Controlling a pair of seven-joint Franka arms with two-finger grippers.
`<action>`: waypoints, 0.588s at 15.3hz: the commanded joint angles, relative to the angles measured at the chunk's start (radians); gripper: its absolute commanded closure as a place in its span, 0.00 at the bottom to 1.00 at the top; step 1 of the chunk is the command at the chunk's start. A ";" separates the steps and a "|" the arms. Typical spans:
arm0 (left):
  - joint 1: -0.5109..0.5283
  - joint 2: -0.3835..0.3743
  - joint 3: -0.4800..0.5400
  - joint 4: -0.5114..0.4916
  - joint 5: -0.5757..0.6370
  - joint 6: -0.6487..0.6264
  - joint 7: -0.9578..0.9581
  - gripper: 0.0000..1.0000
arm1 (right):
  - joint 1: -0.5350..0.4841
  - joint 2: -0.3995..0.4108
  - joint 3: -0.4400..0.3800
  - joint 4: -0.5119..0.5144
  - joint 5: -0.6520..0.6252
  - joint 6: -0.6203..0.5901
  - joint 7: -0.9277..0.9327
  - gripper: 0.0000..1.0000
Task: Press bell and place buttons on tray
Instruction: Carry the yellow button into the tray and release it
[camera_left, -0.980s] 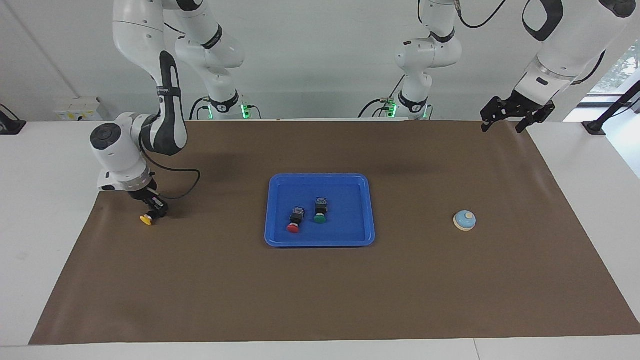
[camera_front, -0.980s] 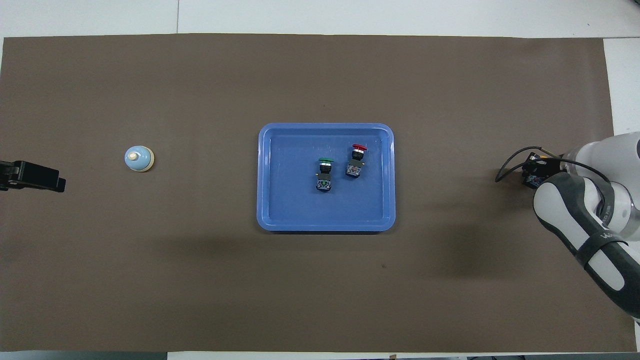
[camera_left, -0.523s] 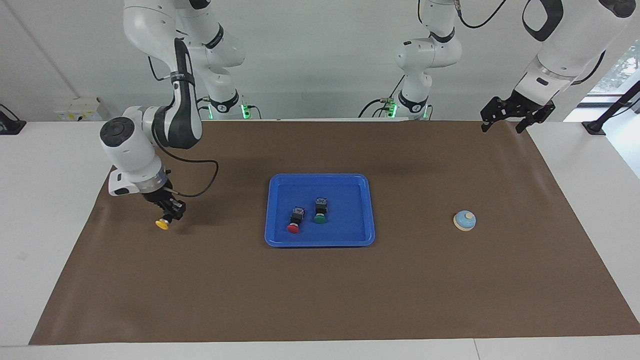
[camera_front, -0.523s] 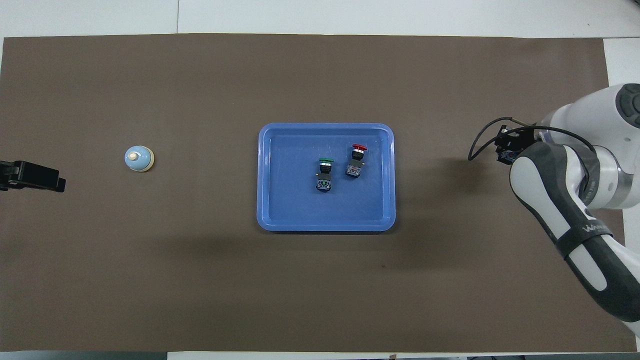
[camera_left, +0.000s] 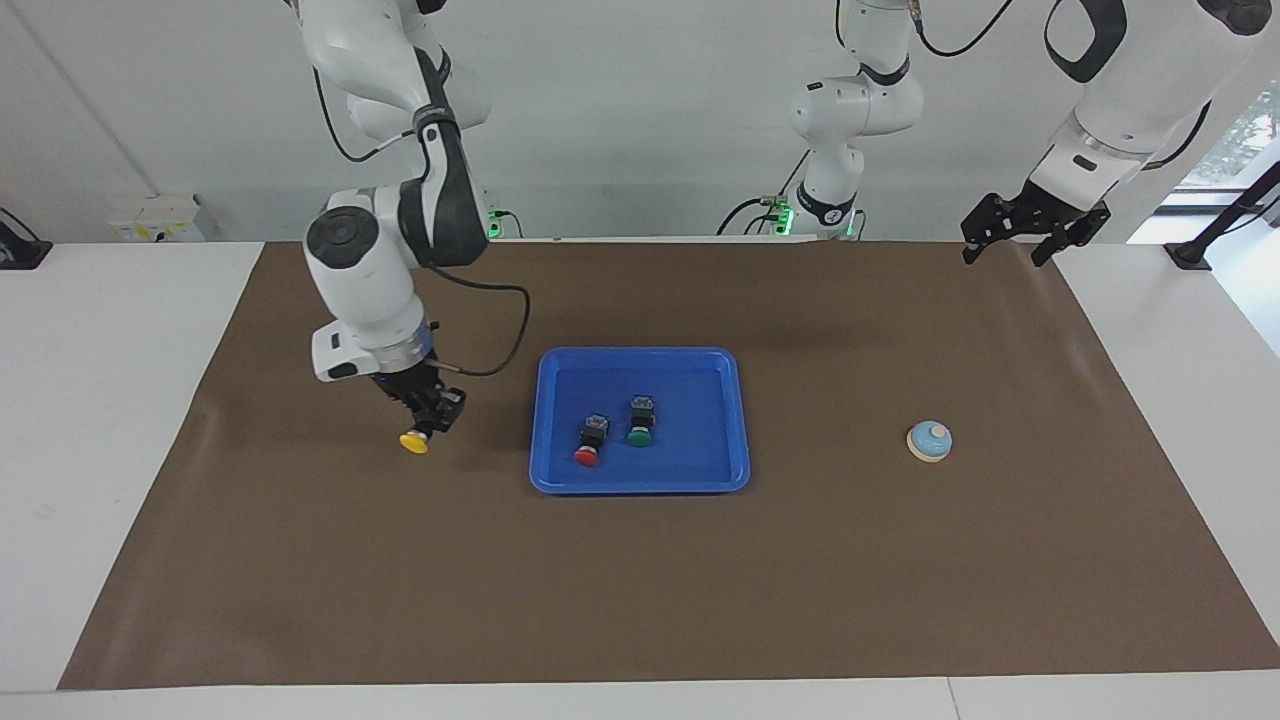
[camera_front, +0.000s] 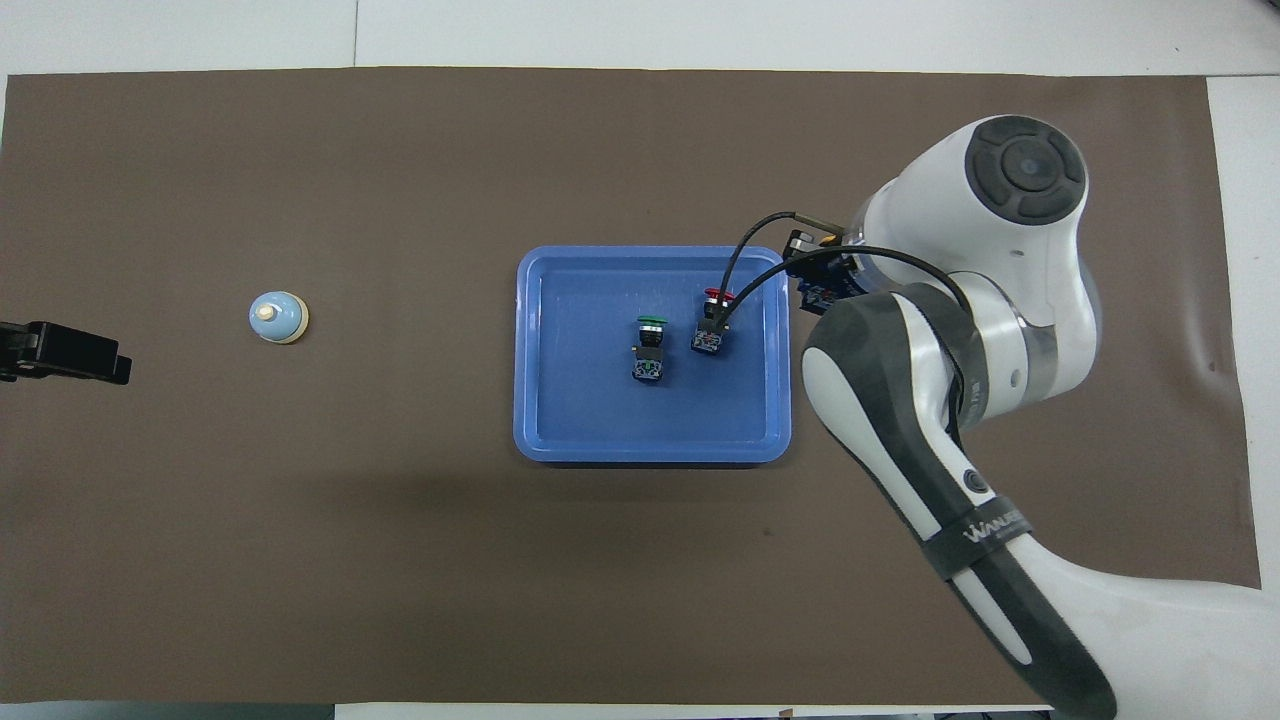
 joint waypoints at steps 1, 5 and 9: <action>-0.004 -0.002 0.005 0.009 -0.002 -0.008 0.006 0.00 | 0.075 0.073 -0.006 0.112 0.038 -0.030 0.015 1.00; -0.004 -0.002 0.005 0.009 -0.002 -0.008 0.006 0.00 | 0.201 0.207 -0.008 0.244 0.032 -0.039 0.020 1.00; -0.004 -0.002 0.005 0.009 -0.002 -0.008 0.006 0.00 | 0.279 0.277 -0.006 0.252 0.023 0.025 0.021 1.00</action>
